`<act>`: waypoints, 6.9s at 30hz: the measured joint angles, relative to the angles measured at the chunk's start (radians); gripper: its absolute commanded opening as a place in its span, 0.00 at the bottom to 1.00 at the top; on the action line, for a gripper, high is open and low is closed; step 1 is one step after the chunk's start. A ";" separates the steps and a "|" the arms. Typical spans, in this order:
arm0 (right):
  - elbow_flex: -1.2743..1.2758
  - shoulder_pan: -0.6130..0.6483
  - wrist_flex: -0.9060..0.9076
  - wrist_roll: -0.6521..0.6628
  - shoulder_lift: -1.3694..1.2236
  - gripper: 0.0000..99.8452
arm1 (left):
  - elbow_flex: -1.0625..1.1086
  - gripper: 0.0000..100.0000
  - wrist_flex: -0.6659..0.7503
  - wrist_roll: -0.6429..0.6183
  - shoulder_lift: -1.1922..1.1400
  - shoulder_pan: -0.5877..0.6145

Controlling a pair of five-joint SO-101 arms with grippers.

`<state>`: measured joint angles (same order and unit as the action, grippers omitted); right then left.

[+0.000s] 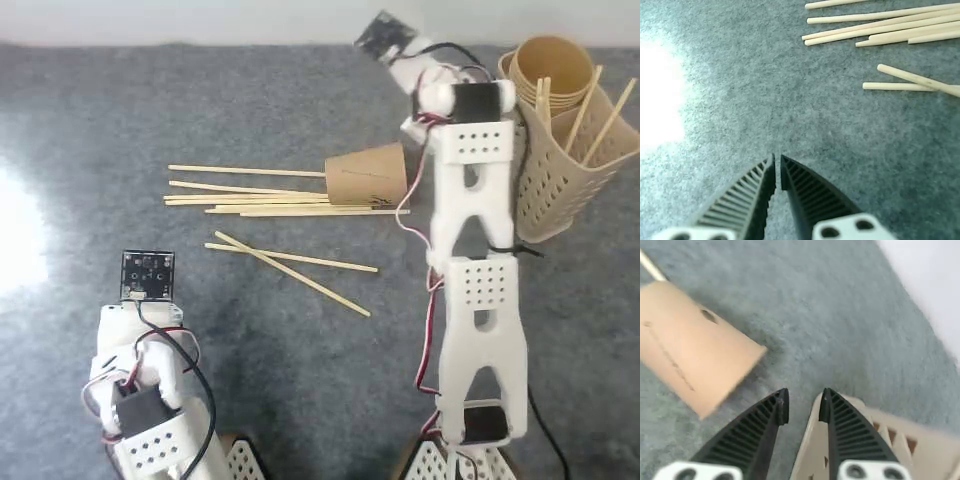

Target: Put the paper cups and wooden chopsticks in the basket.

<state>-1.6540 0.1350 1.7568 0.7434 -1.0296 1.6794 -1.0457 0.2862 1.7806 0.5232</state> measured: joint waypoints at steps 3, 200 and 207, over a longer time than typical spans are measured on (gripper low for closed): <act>0.000 -0.032 0.000 -0.149 0.000 0.12 | 0.000 0.01 0.000 0.000 0.000 0.000; 2.478 -0.163 -0.496 0.440 1.996 0.12 | 0.012 0.01 0.000 0.002 0.000 -0.041; 2.472 -0.172 -0.608 0.428 1.803 0.16 | 0.012 0.01 0.000 0.002 0.000 -0.041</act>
<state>0.8178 -0.0368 1.1492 1.1715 0.7733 1.6916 -1.0457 0.2877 1.7806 0.4818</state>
